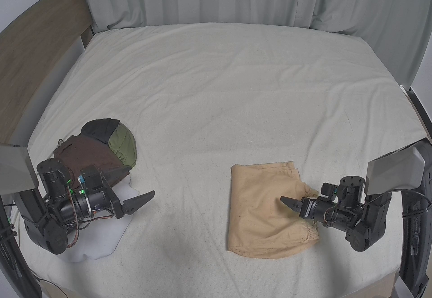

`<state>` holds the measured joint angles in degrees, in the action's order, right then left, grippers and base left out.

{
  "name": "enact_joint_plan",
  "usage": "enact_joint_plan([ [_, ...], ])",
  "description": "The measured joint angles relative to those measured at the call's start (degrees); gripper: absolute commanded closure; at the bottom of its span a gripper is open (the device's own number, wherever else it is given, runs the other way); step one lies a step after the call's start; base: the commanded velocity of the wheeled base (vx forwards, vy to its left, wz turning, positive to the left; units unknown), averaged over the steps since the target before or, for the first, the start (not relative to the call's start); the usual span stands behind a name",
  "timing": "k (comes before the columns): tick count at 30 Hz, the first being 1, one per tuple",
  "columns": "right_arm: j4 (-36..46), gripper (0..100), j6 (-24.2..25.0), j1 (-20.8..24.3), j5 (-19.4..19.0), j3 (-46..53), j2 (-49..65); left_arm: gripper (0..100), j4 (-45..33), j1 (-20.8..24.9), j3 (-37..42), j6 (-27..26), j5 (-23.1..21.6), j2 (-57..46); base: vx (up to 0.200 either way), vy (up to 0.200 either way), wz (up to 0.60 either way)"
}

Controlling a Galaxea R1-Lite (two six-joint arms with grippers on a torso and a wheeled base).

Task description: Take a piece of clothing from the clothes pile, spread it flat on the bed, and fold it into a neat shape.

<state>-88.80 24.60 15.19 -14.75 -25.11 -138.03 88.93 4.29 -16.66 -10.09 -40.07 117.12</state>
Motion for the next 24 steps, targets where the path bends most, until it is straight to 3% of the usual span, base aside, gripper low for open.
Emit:
enact_joint_plan([
  [14, 0.4, 0, -0.3, 0.2, -0.9, 4.3, 4.1, 0, 0.0, 0.3, 0.1, 0.0, 0.1, 0.0, 0.000, 0.000, 0.00],
  [21, 0.4, 0, -9.4, -1.5, -6.4, 13.5, 6.8, 0, 0.0, 0.4, 0.4, 0.0, 0.1, 0.1, 0.000, 0.000, 0.00],
  [24, 0.3, 0, -11.1, -2.6, -7.2, 16.3, 6.9, 0, 0.0, 0.5, 0.4, 0.0, 0.1, 0.2, 0.000, 0.000, 0.00],
])
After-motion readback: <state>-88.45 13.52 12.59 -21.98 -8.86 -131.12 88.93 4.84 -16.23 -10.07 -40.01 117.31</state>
